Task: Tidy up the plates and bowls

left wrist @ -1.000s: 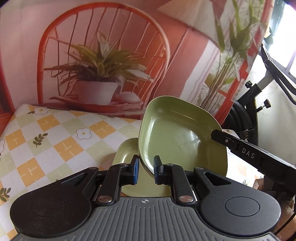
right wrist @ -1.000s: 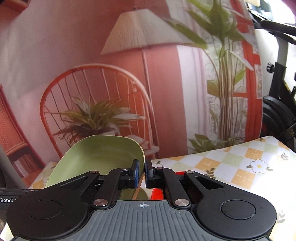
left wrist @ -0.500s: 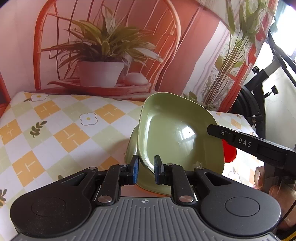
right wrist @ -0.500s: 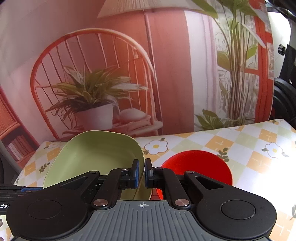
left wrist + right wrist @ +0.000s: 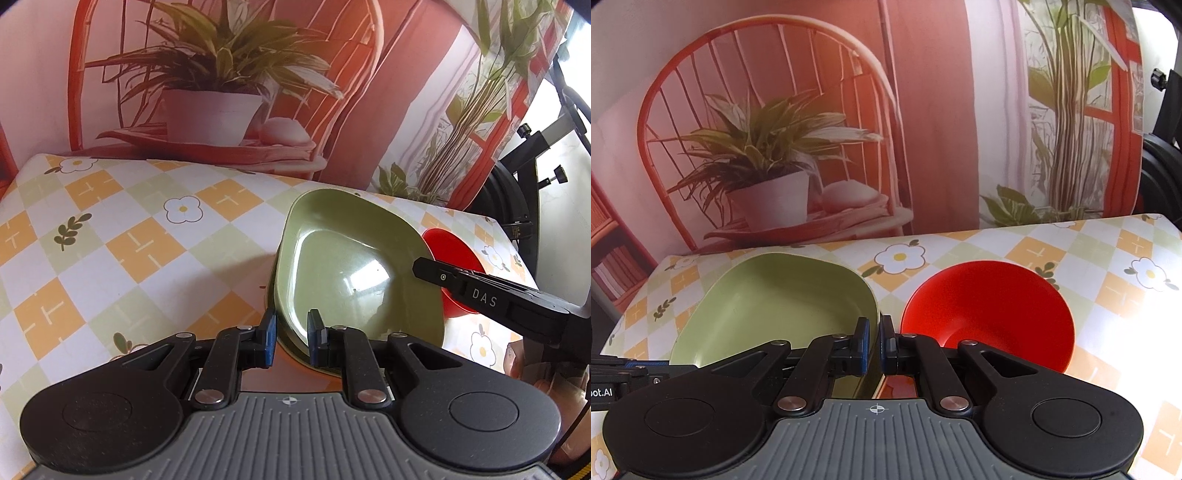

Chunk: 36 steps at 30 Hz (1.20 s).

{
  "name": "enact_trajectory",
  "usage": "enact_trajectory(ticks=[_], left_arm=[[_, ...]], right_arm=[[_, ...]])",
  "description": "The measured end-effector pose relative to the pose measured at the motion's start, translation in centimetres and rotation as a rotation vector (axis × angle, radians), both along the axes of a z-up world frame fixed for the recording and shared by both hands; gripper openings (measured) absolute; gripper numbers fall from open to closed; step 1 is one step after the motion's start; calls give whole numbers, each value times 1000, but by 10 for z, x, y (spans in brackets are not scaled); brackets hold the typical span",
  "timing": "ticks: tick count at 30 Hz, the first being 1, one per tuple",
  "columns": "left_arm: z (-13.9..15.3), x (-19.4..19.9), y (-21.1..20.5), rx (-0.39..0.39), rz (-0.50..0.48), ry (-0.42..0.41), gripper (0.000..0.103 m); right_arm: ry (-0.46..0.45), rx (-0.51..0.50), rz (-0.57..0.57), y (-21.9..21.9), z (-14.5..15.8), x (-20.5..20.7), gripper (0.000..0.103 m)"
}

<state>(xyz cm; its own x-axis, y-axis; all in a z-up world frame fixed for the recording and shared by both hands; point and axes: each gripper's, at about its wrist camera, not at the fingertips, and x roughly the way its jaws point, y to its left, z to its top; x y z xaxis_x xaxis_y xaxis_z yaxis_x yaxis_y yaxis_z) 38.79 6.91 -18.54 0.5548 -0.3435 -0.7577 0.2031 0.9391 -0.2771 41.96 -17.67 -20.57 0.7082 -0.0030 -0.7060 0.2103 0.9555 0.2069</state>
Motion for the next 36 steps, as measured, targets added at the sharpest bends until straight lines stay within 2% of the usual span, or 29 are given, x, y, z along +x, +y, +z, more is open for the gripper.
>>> enact_trajectory(ticks=[22,36], left_arm=[[-5,1,-2,13,11,11,18],[14,-13,-6,23,10,-59,18]], right_arm=[[14,-28,6,-1,-3,-4,7],[-11,18,-8,-12,15,-27,10]])
